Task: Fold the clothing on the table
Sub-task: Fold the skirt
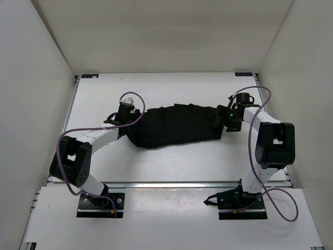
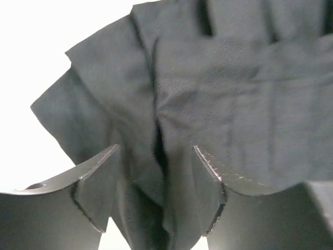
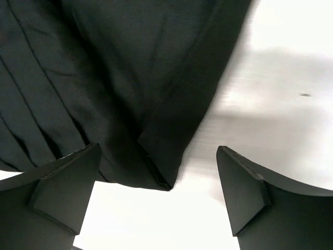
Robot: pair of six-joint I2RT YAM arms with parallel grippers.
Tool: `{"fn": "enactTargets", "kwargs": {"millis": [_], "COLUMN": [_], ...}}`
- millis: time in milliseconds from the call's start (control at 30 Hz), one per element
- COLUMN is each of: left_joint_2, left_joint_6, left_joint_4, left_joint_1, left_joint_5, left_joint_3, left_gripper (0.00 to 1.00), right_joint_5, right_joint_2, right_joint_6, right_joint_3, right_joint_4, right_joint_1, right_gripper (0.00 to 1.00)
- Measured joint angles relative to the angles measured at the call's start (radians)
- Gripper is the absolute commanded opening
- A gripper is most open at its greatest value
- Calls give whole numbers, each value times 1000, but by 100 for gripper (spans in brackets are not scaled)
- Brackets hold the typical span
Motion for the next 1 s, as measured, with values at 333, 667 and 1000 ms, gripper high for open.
{"fn": "enactTargets", "kwargs": {"millis": [333, 667, 1000], "left_joint_2": [122, 215, 363], "left_joint_6": [-32, -19, -7], "left_joint_4": [-3, -9, -5], "left_joint_1": [7, -2, -65], "left_joint_5": [19, 56, 96], "left_joint_3": [-11, 85, 259], "left_gripper": [49, 19, 25], "right_joint_5": [-52, 45, 81], "right_joint_2": [62, 147, 148], "right_joint_6": [12, -45, -74], "right_joint_3": [5, 81, 274], "right_joint_4": [84, 74, -55], "right_joint_1": [57, 122, 50], "right_gripper": [71, 1, 0]}}
